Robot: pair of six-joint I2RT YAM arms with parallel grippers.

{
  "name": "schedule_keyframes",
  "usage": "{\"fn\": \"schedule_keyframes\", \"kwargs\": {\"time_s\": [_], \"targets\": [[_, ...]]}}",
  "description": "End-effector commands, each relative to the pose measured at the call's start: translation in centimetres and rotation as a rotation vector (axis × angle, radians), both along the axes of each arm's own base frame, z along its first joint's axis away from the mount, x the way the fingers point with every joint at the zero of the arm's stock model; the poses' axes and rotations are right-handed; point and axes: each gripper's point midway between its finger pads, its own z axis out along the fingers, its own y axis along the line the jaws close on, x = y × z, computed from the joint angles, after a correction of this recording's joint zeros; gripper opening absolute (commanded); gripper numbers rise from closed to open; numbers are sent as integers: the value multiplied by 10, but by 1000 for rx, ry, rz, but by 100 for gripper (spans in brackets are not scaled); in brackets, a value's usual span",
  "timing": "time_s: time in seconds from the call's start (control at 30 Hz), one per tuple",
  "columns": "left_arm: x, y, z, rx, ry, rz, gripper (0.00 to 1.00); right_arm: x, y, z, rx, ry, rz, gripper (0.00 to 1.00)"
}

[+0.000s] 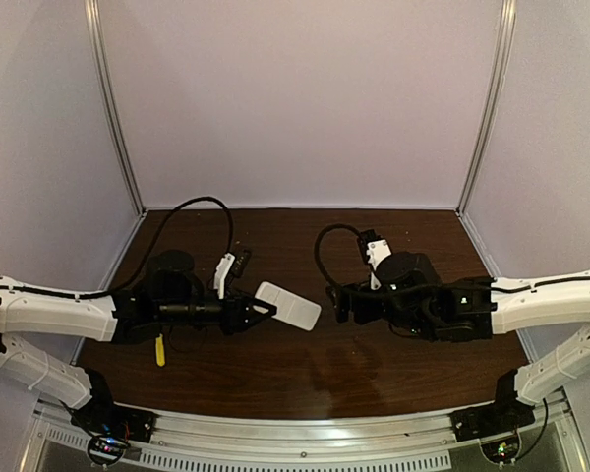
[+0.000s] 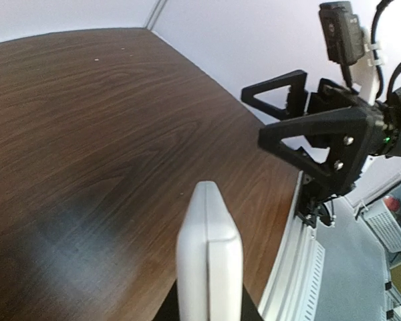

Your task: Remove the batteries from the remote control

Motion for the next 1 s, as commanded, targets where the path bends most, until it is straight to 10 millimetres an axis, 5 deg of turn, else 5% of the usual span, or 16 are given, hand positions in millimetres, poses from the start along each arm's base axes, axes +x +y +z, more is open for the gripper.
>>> {"fn": "schedule_keyframes", "kwargs": {"time_s": [0.0,0.37,0.57,0.73,0.97], "targets": [[27,14,-13,105,-40,161,0,8,-3,1,125,52,-34,100],[28,16,11,116,-26,179,0,15,17,-2,170,46,2,100],[27,21,23,89,6,208,0,0,29,10,276,44,143,100],[14,16,45,-54,-14,142,0,-18,23,41,476,10,232,99],[10,12,53,-125,4,117,0,-45,8,50,695,14,319,99]]}}
